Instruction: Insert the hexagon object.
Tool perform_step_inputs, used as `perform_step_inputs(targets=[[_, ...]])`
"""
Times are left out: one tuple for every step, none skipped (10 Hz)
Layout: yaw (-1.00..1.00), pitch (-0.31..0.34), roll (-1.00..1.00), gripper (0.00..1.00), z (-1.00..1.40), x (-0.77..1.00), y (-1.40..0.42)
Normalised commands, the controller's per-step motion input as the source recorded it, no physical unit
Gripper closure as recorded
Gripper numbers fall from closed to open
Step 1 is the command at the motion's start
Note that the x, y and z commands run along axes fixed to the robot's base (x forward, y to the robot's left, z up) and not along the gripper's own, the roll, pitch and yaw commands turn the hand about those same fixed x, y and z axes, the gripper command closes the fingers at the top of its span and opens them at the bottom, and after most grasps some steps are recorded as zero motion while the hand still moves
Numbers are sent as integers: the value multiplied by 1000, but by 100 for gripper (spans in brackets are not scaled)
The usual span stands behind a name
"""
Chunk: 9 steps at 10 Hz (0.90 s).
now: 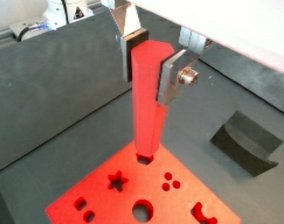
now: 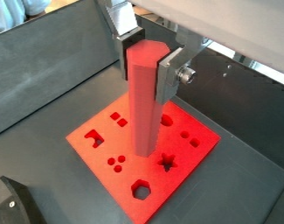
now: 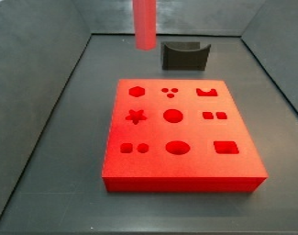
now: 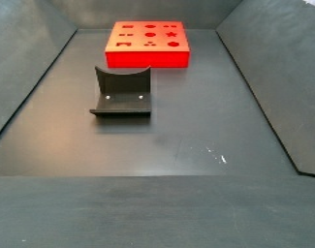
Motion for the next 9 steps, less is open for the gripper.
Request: perform_step_inputs(targets=[[-26,36,0,100,-226,-17,240],[140,153,69,100,-434,257,266],[80,0,-244,100,-623,346,554],[-89,-143,-340,100,-411,266,483],[-191,-179,-307,100,-443,20,249],[-31,-79,17,100,-371,-397,-57],[-6,-74,21,100,-411,-163,-211],[-49,-99,0,100,-440,-177,-134],[-40,-70,7,100,-394,-114,-17]])
